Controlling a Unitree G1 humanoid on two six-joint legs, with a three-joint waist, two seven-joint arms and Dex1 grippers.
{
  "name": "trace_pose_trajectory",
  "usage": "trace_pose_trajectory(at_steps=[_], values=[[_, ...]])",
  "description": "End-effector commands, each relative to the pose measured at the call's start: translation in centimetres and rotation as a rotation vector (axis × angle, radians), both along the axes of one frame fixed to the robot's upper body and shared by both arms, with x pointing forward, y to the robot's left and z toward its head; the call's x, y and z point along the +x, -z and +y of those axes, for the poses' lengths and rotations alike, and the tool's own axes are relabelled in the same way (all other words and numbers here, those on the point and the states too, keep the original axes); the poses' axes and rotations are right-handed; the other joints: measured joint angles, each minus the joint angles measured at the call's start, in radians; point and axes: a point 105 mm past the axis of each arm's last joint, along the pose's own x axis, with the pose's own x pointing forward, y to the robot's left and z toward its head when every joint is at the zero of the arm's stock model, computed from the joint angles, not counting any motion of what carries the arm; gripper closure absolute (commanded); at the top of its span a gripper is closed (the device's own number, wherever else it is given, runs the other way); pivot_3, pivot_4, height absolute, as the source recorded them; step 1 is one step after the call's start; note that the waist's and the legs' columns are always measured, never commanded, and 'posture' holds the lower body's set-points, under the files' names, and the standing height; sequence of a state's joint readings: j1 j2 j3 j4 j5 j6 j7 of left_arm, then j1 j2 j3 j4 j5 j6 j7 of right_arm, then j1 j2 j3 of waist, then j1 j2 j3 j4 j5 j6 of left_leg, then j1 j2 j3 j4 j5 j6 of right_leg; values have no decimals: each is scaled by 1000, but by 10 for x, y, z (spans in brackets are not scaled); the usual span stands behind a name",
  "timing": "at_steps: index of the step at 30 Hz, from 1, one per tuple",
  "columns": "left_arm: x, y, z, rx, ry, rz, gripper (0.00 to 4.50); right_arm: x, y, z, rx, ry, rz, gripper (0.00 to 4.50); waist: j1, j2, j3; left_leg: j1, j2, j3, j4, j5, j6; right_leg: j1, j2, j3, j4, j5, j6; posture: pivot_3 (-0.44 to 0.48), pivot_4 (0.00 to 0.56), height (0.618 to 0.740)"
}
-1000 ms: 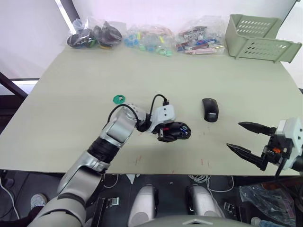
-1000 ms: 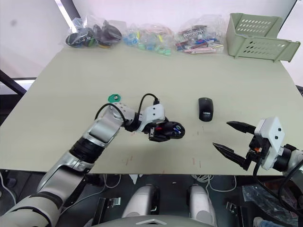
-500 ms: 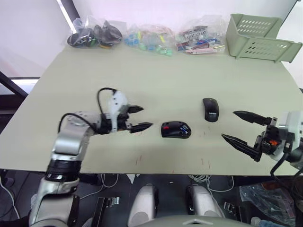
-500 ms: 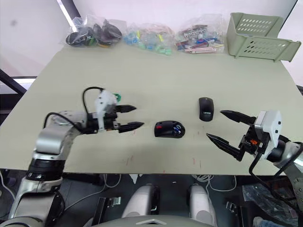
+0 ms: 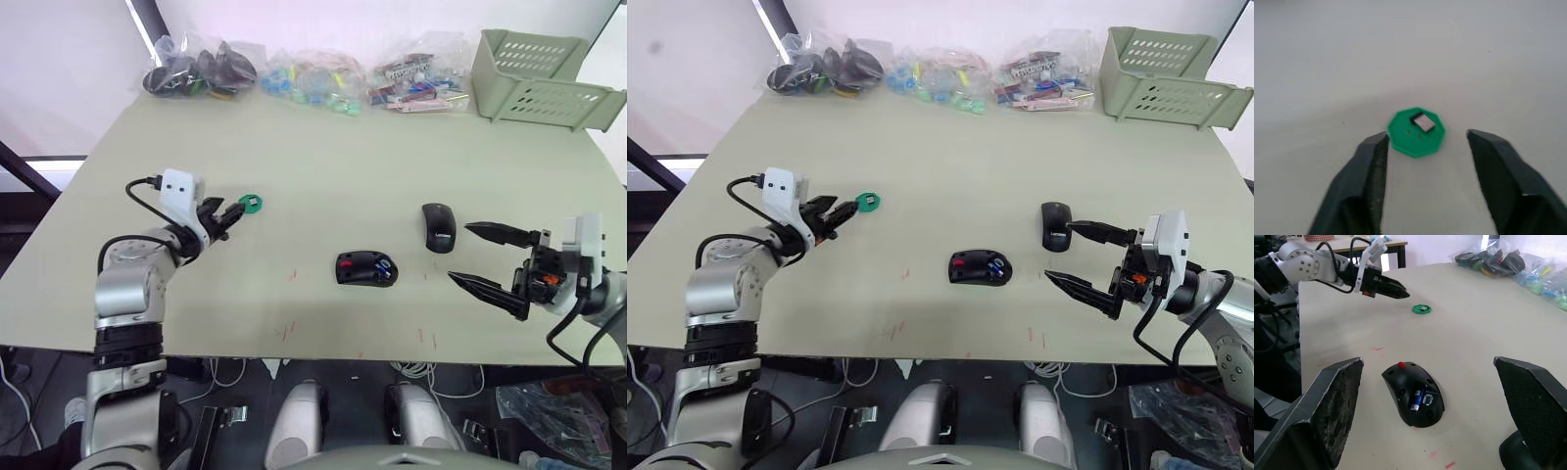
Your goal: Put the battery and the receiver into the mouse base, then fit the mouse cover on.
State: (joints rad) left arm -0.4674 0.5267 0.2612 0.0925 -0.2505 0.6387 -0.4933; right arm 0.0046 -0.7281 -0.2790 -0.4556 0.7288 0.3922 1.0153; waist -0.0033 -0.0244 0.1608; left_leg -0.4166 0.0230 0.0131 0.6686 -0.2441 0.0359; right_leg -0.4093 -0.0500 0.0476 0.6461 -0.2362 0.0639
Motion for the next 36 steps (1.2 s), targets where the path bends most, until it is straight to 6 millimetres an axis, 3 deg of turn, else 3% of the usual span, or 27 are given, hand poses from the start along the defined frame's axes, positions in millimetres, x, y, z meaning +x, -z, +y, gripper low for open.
trace_pose_trajectory(at_steps=[1,5,11,16,36], values=[[5,-14,-8,59,-115,-52,2701,-2,-10,-4,-16,-8,-38,0,0,0,0,0,0,-1,0,0,0,0,0,0,0,0,0,0,150,740],[9,-13,-19,19,-268,-31,2701,-2,-12,-4,-27,-14,-35,0,1,-1,0,0,0,-1,0,0,0,0,0,1,0,1,1,0,150,740],[14,-2,-35,-34,-337,25,2701,1,-15,-4,-25,-20,-33,0,-3,-1,1,1,-1,-1,1,0,0,0,0,2,1,2,3,0,150,740],[23,2,-25,-14,-400,31,2701,2,-16,-4,-22,-24,-34,0,-3,-1,1,0,-1,1,1,0,0,0,0,2,1,2,2,0,150,740],[37,13,-34,-37,-422,40,2701,-4,-10,-7,-33,-28,-45,0,0,-1,1,0,-2,1,1,0,0,0,0,2,1,2,3,0,150,740]])
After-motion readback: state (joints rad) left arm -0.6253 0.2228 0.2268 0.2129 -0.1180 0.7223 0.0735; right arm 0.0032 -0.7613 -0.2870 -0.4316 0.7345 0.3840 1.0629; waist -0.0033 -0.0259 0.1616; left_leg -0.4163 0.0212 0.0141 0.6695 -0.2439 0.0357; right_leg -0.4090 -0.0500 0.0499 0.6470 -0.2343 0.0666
